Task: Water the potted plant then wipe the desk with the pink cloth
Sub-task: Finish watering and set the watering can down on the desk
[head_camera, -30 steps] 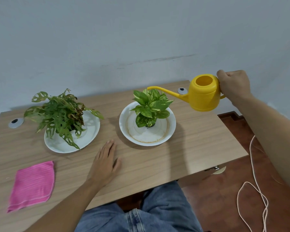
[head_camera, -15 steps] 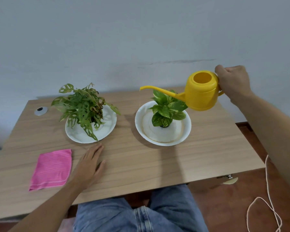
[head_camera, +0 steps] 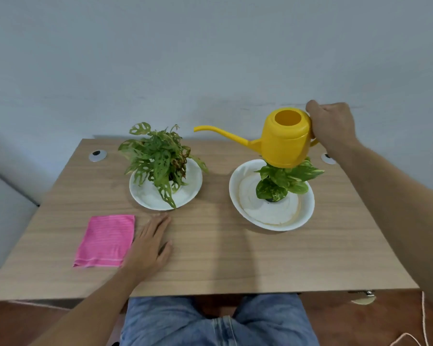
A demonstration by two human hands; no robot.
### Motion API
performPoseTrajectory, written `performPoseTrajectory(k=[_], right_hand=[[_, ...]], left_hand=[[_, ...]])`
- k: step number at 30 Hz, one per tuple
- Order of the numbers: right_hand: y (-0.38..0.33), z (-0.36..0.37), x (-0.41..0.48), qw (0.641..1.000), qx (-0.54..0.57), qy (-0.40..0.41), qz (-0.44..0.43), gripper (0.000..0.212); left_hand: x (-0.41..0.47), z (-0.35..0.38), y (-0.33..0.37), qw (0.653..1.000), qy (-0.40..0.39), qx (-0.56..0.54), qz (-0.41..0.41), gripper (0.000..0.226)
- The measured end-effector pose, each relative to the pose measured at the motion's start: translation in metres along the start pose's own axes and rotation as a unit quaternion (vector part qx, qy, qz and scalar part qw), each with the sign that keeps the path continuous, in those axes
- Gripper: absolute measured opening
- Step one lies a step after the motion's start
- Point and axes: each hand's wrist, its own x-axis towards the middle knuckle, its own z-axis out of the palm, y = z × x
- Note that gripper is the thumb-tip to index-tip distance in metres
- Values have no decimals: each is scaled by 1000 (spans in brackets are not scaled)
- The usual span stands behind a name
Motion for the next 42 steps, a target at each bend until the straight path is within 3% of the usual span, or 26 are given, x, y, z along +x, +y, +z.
performPoseTrajectory(k=[5,22,30,42], right_hand=[[-21,35,3,999,8,-30,-22,59],[-69,113,6,994,1,-88,-70,50],[-64,108,4,991,-16,-104,-87,48],[-42,81,25,996,-23,-56,-58,55]], left_hand=[[-2,-1,1,1000,17,-8,-16,74],[-3,-5,3,999,17,-10,-31,74],[-3,-3,2,999,21,-4,-28,74],[-3,-2,2,999,25,4,-29,74]])
